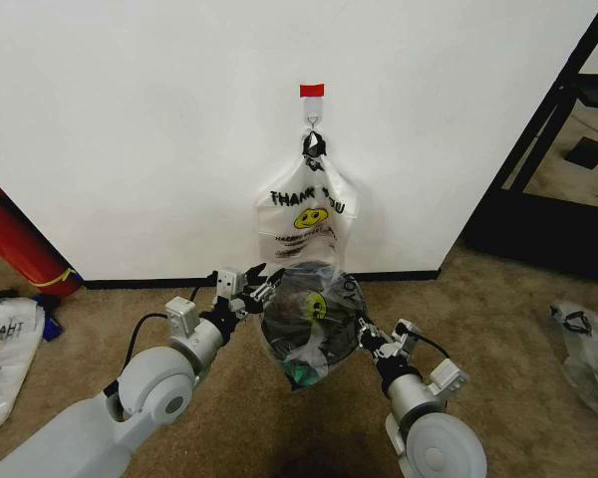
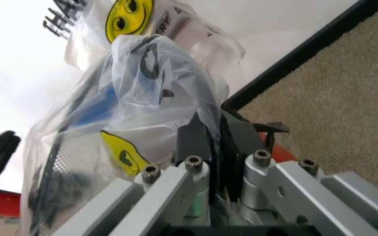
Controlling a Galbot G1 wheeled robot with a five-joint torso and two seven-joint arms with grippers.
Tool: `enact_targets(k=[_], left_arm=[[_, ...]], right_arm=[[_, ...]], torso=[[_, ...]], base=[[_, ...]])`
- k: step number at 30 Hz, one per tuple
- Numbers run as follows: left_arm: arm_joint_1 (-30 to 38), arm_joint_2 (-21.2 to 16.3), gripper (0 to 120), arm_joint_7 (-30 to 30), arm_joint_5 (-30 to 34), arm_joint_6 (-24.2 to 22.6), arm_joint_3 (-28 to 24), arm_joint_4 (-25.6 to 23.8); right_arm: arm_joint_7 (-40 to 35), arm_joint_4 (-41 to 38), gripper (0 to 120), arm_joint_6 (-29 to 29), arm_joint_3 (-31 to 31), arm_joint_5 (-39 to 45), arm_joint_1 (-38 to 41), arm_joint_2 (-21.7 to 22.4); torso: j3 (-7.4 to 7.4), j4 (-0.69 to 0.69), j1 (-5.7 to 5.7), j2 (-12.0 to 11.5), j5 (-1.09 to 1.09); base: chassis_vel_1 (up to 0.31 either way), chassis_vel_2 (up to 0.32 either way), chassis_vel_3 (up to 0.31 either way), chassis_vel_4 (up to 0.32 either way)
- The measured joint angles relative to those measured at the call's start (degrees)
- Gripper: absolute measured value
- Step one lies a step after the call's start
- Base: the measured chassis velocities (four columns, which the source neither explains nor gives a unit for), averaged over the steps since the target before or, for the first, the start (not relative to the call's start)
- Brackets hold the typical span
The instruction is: Pick up the garbage bag from the wall and place it over the trash bin.
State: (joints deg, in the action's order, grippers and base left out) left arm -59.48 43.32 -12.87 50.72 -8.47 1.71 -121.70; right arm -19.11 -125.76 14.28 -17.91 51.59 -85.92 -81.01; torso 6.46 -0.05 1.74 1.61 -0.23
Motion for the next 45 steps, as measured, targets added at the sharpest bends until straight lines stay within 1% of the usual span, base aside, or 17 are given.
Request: enact_targets(k=[1,4,15,18,19,25,26,27,28,32,33,34,35,41,43,45], left_arm=[[0.26,0.00,26,0.00,-0.01,0.04,-0.04,0.37],[0.83,-0.07,16,0.01,-0.01,0.05,-0.22,0.97],[2.86,0.23,14,0.02,0.26,0.13,-1.54,2.26],[2.93,0.20,29,-0.18,0.17,0.06,-1.88,1.96],[2.93,0.20,29,-0.18,0.17,0.06,-1.88,1.96],[3.14,0.38,51,-0.23,-0.45,0.04,-2.03,2.68],[3.22,0.43,53,-0.24,-0.55,0.05,-2.04,2.88],[3.22,0.43,53,-0.24,-0.55,0.05,-2.04,2.88],[3.30,0.48,58,-0.24,-0.63,0.09,-2.05,3.08],[3.54,0.64,47,0.04,-0.64,0.27,-2.08,3.39],[3.65,0.67,40,0.06,-0.63,0.33,-2.10,3.47],[3.65,0.67,40,0.06,-0.63,0.33,-2.10,3.47],[3.73,0.68,37,0.06,-0.61,0.36,-2.11,3.52],[4.06,0.53,11,0.37,-0.43,0.42,-2.41,3.55],[4.13,0.57,9,0.37,-0.42,0.41,-2.45,3.56],[4.65,0.77,0,0.38,-0.37,0.30,-2.69,3.76]], right_arm=[[0.00,-0.07,1,0.00,0.01,0.04,0.00,0.01],[-0.06,-0.23,1,0.01,-0.04,0.19,0.00,0.09],[-0.31,-0.56,1,0.09,-0.11,0.72,0.14,0.13],[-0.40,-0.61,1,0.12,-0.20,0.92,0.23,0.21],[-0.40,-0.61,1,0.12,-0.20,0.92,0.23,0.21],[-0.41,-0.61,1,0.15,-0.13,1.06,0.38,-0.02],[-0.42,-0.61,1,0.15,-0.12,1.08,0.38,-0.04],[-0.42,-0.61,1,0.15,-0.12,1.08,0.38,-0.04],[-0.44,-0.61,1,0.16,-0.10,1.10,0.37,-0.05],[-0.49,-0.59,1,0.19,-0.09,1.15,0.39,-0.04],[-0.54,-0.59,1,0.22,-0.09,1.15,0.41,-0.04],[-0.54,-0.59,1,0.22,-0.09,1.15,0.41,-0.04],[-0.56,-0.60,1,0.23,-0.09,1.16,0.41,-0.02],[-0.64,-0.77,1,0.54,-0.22,1.28,0.39,0.17],[-0.64,-0.83,1,0.56,-0.22,1.30,0.38,0.16],[-0.67,-1.11,1,0.61,-0.23,1.36,0.38,0.11]], torso=[[0.00,0.00,0.00,0.00,0.00],[0.00,-0.01,0.00,0.00,0.00],[0.00,0.00,0.00,0.00,0.00],[0.00,-0.01,0.00,0.00,0.00],[0.00,-0.01,0.00,0.00,0.00],[0.00,0.00,0.00,0.00,0.00],[0.00,0.00,0.00,0.00,0.00],[0.00,0.00,0.00,0.00,0.00],[0.00,0.00,0.00,0.00,0.00],[0.00,0.00,0.00,0.00,0.00],[0.00,0.00,0.00,0.00,0.00],[0.00,0.00,0.00,0.00,0.00],[0.00,0.00,0.00,0.00,0.00],[0.00,0.00,0.00,0.00,0.00],[0.00,0.00,0.00,0.00,0.00],[0.00,-0.01,0.00,0.00,0.00]], base=[[0.000,0.000,0.000,0.000],[0.000,0.000,0.000,0.000],[0.000,0.000,0.000,0.000],[0.000,0.000,0.000,0.000],[0.000,0.000,0.000,0.000],[0.000,0.000,0.000,0.000],[0.000,0.000,0.000,0.000],[0.000,0.000,0.000,0.000],[0.000,0.000,0.000,0.000],[0.000,0.000,0.000,0.000],[0.000,0.000,0.000,0.000],[0.000,0.000,0.000,0.000],[0.000,0.000,0.000,0.000],[0.000,0.000,0.000,0.000],[0.000,0.000,0.000,0.000],[0.000,0.000,0.000,0.000]])
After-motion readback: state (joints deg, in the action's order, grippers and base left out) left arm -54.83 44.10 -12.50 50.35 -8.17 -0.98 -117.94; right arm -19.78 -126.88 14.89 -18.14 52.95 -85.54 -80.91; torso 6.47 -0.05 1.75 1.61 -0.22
